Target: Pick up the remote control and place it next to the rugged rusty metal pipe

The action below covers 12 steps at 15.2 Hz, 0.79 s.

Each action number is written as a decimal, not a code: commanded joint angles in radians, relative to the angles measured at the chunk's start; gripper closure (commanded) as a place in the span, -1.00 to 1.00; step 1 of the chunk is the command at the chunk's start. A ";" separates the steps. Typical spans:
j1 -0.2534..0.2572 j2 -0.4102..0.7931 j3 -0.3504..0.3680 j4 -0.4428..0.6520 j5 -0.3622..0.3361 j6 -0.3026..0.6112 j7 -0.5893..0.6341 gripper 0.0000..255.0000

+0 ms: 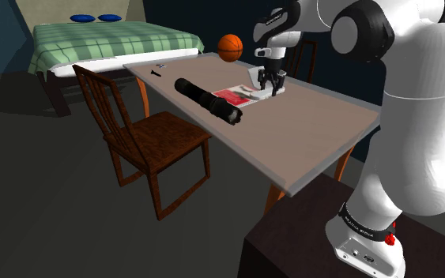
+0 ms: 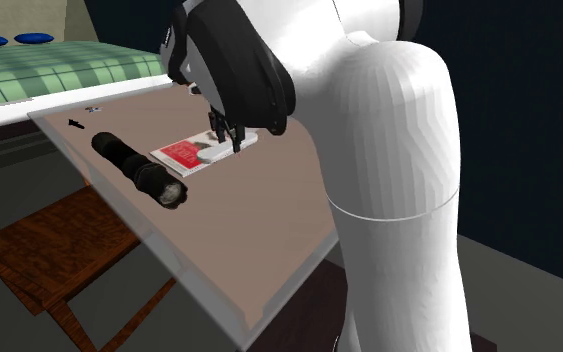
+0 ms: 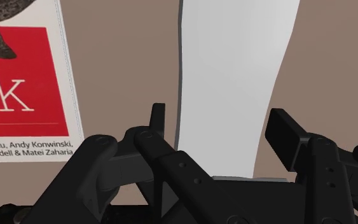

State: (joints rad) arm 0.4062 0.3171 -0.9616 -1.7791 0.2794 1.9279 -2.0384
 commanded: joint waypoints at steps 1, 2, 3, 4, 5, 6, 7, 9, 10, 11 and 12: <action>-0.002 0.008 0.004 -0.018 0.009 0.023 -0.006 1.00; -0.004 0.013 0.007 -0.027 0.014 0.035 -0.010 1.00; -0.006 0.018 0.010 -0.035 0.020 0.046 -0.014 1.00; -0.009 0.024 0.013 -0.043 0.025 0.057 -0.017 1.00; -0.011 0.030 0.017 -0.050 0.031 0.068 -0.021 1.00; -0.013 0.036 0.020 -0.058 0.037 0.079 -0.025 1.00; -0.016 0.042 0.024 -0.065 0.044 0.090 -0.029 1.00; -0.022 0.054 0.031 -0.078 0.057 0.111 -0.038 1.00; -0.025 0.061 0.035 -0.084 0.063 0.122 -0.042 1.00; -0.028 0.068 0.040 -0.090 0.070 0.132 -0.046 1.00; -0.031 0.075 0.044 -0.096 0.077 0.143 -0.051 1.00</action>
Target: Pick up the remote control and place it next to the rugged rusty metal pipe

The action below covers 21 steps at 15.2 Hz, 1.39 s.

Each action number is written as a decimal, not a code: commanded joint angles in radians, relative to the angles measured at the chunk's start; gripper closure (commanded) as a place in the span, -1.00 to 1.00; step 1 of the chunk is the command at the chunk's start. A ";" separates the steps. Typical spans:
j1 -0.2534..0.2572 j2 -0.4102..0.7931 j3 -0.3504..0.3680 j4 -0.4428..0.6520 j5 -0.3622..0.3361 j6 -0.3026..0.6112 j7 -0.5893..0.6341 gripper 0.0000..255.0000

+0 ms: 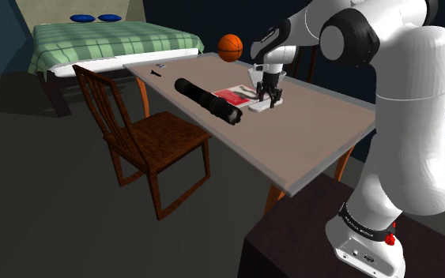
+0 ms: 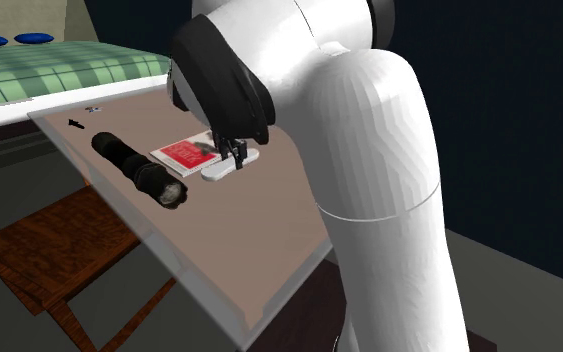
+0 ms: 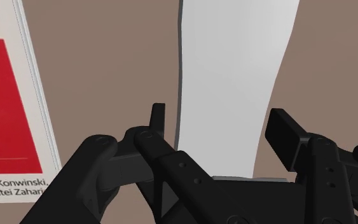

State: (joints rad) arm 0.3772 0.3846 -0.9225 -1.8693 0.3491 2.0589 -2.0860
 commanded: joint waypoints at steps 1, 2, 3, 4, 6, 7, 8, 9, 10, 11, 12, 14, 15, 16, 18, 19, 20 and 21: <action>-0.006 0.014 0.009 -0.012 0.015 0.022 -0.008 1.00; -0.009 0.021 0.014 -0.017 0.022 0.032 -0.012 1.00; -0.013 0.029 0.019 -0.022 0.030 0.042 -0.017 1.00; -0.017 0.036 0.024 -0.027 0.037 0.052 -0.022 1.00; -0.023 0.048 0.032 -0.034 0.049 0.067 -0.029 1.00; -0.023 0.048 0.032 -0.034 0.049 0.067 -0.029 1.00; -0.023 0.048 0.032 -0.034 0.049 0.067 -0.029 1.00; -0.023 0.048 0.032 -0.034 0.049 0.067 -0.029 1.00; -0.023 0.048 0.032 -0.034 0.049 0.067 -0.029 1.00; -0.023 0.048 0.032 -0.034 0.049 0.067 -0.029 1.00; -0.023 0.048 0.032 -0.034 0.049 0.067 -0.029 1.00; -0.023 0.048 0.032 -0.034 0.049 0.067 -0.029 1.00; -0.023 0.048 0.032 -0.034 0.049 0.067 -0.029 -1.00; -0.023 0.048 0.032 -0.034 0.049 0.067 -0.029 -1.00; -0.023 0.048 0.032 -0.034 0.049 0.067 -0.029 -1.00; -0.023 0.048 0.032 -0.034 0.049 0.067 -0.029 -1.00; -0.023 0.048 0.032 -0.034 0.049 0.067 -0.029 -1.00; -0.014 0.030 0.020 -0.021 0.030 0.041 -0.018 -1.00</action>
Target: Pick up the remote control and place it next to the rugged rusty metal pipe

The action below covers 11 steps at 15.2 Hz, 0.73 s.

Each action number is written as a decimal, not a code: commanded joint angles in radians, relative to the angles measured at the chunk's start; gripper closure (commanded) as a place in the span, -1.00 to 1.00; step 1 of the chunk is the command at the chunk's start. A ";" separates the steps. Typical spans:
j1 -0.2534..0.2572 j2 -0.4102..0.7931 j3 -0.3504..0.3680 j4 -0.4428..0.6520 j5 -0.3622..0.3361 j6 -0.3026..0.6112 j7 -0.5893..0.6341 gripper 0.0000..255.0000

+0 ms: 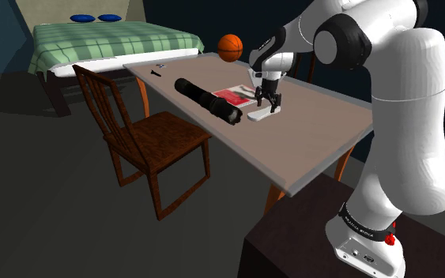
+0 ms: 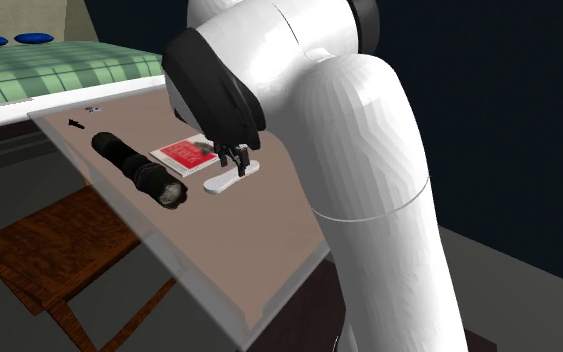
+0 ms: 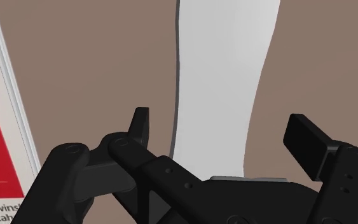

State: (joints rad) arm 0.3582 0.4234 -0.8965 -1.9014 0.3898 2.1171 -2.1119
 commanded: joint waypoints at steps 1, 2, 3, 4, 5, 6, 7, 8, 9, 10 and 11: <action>0.013 -0.026 -0.018 0.026 -0.028 -0.043 0.019 -1.00; 0.021 -0.042 -0.029 0.042 -0.044 -0.069 0.030 -1.00; 0.026 -0.054 -0.037 0.055 -0.057 -0.090 0.038 -1.00; 0.026 -0.054 -0.036 0.055 -0.057 -0.090 0.038 -1.00; 0.026 -0.054 -0.037 0.055 -0.057 -0.090 0.038 -1.00; 0.026 -0.054 -0.036 0.055 -0.057 -0.090 0.038 -1.00; 0.026 -0.054 -0.036 0.055 -0.057 -0.090 0.038 -1.00; 0.026 -0.054 -0.036 0.055 -0.057 -0.090 0.038 -1.00; 0.026 -0.054 -0.036 0.055 -0.057 -0.090 0.038 -1.00; 0.026 -0.054 -0.036 0.055 -0.057 -0.090 0.038 -1.00; 0.026 -0.054 -0.036 0.055 -0.057 -0.090 0.038 -1.00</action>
